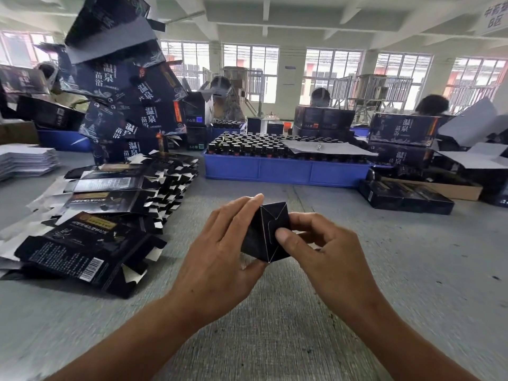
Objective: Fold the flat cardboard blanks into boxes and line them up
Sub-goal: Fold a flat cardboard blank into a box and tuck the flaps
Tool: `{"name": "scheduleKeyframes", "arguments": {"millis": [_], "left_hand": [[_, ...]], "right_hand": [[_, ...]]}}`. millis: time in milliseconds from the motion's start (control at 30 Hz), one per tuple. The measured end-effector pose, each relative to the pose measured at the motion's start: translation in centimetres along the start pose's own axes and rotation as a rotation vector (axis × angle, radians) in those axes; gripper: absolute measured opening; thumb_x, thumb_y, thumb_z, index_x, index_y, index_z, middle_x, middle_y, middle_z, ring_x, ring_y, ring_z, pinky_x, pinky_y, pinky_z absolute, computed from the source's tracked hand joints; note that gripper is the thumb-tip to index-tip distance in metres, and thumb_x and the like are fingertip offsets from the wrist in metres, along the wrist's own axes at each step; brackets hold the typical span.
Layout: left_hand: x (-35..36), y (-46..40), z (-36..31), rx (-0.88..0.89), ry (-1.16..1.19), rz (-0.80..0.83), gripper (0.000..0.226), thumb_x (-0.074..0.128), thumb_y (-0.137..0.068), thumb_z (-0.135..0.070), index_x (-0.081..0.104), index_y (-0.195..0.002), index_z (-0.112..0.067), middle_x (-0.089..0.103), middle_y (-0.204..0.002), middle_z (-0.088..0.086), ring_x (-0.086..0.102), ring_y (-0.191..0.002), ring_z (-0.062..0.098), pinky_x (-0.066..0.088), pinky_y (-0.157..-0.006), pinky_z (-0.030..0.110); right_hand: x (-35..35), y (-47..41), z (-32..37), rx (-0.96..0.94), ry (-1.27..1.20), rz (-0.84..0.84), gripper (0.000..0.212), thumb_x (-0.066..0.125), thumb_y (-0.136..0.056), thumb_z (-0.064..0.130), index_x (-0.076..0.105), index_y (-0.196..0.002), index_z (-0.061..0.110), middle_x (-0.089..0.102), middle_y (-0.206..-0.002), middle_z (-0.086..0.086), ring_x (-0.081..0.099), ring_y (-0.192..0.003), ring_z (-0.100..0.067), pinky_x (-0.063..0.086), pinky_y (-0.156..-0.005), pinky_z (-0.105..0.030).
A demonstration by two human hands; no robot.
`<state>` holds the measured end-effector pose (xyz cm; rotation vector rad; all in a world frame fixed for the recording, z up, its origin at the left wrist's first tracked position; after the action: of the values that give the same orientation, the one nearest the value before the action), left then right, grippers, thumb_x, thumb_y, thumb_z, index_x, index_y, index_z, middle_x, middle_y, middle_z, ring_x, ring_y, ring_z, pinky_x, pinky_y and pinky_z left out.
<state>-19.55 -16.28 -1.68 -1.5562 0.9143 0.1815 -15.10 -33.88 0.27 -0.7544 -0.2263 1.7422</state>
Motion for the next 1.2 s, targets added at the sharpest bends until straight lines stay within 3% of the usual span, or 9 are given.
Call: {"name": "scheduleKeyframes", "arguments": {"millis": [400,633,733,833,900,967,1067,1133,1200], "left_hand": [[0.1,0.0,-0.3,0.020,0.043,0.009,0.086,0.073,-0.076,-0.035,0.032,-0.150,-0.022,0.038,-0.146,-0.010,0.043,-0.132,0.011,0.025,-0.109,0.006],[0.0,0.0,-0.2,0.017,0.057,0.003,0.085,0.071,-0.079,-0.039,0.030,-0.151,-0.022,0.037,-0.146,-0.009,0.042,-0.133,0.010,0.027,-0.108,0.006],[-0.1,0.1,-0.2,0.008,0.035,0.004,0.085,0.068,-0.078,-0.041,0.029,-0.152,-0.023,0.036,-0.147,-0.010,0.040,-0.133,0.008,0.027,-0.102,0.004],[-0.1,-0.1,-0.2,0.032,0.017,-0.014,0.079,0.062,-0.082,-0.043,0.031,-0.151,-0.021,0.038,-0.147,-0.008,0.041,-0.134,0.011,0.029,-0.103,0.013],[0.1,-0.1,-0.2,0.103,-0.015,-0.021,0.074,0.061,-0.086,-0.038,0.035,-0.152,-0.017,0.040,-0.151,-0.006,0.037,-0.141,0.013,0.033,-0.110,0.019],[0.5,-0.1,-0.1,0.180,-0.041,0.001,0.075,0.070,-0.085,-0.022,0.038,-0.152,-0.014,0.039,-0.157,-0.002,0.029,-0.149,0.018,0.034,-0.118,0.034],[0.7,-0.1,-0.3,0.220,-0.074,0.000,0.083,0.075,-0.076,-0.003,0.040,-0.151,-0.013,0.033,-0.161,0.004,0.023,-0.151,0.024,0.033,-0.117,0.049],[0.4,-0.3,-0.2,0.147,-0.094,-0.079,0.081,0.071,-0.077,-0.004,0.039,-0.151,-0.013,0.033,-0.160,0.007,0.023,-0.151,0.021,0.027,-0.121,0.043],[-0.2,-0.4,0.1,-0.046,-0.014,-0.161,0.070,0.066,-0.087,-0.018,0.037,-0.151,-0.019,0.034,-0.157,0.002,0.028,-0.147,0.014,0.028,-0.117,0.031]], "right_hand": [[0.1,0.3,0.0,-0.025,0.095,-0.099,0.013,0.072,-0.087,0.033,0.071,-0.099,0.035,0.072,-0.090,0.023,0.066,-0.088,0.006,0.045,-0.070,-0.004],[-0.1,0.3,0.5,-0.053,0.105,-0.045,0.017,0.068,-0.088,0.040,0.061,-0.100,0.051,0.069,-0.096,0.027,0.064,-0.094,0.009,0.049,-0.072,-0.011],[-0.1,0.3,0.3,-0.046,0.099,-0.021,0.019,0.067,-0.088,0.043,0.062,-0.106,0.048,0.069,-0.098,0.026,0.064,-0.095,0.008,0.049,-0.072,-0.012],[0.0,0.4,0.3,-0.037,0.067,-0.013,0.039,0.067,-0.081,0.062,0.059,-0.116,0.047,0.067,-0.101,0.028,0.064,-0.097,0.009,0.053,-0.070,-0.013],[0.3,0.5,0.4,-0.017,0.077,0.012,0.070,0.064,-0.069,0.078,0.045,-0.131,0.054,0.062,-0.107,0.032,0.059,-0.101,0.015,0.052,-0.070,-0.010],[0.6,0.5,0.4,0.028,0.108,0.021,0.084,0.063,-0.064,0.083,0.030,-0.138,0.060,0.056,-0.111,0.032,0.058,-0.101,0.015,0.050,-0.071,-0.011],[0.5,0.1,0.0,0.106,0.031,-0.015,0.072,0.073,-0.078,0.059,0.033,-0.137,0.057,0.061,-0.108,0.024,0.065,-0.090,0.008,0.051,-0.063,-0.009],[0.1,-0.2,-0.5,0.166,-0.074,-0.035,0.071,0.075,-0.071,0.046,0.042,-0.134,0.049,0.065,-0.105,0.018,0.065,-0.087,0.007,0.052,-0.062,-0.011],[-0.3,-0.5,-0.9,0.225,-0.146,-0.015,0.074,0.073,-0.058,0.043,0.052,-0.128,0.037,0.070,-0.102,0.012,0.067,-0.088,0.003,0.056,-0.071,-0.021]]}}
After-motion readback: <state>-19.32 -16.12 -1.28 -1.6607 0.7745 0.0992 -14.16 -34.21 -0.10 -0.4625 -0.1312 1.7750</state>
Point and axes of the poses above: each hand's wrist, its own y-axis away from the middle knuckle, its own x-axis out of the palm, z = x × y, the point moved 1 cm from there along -y, towards the middle knuckle
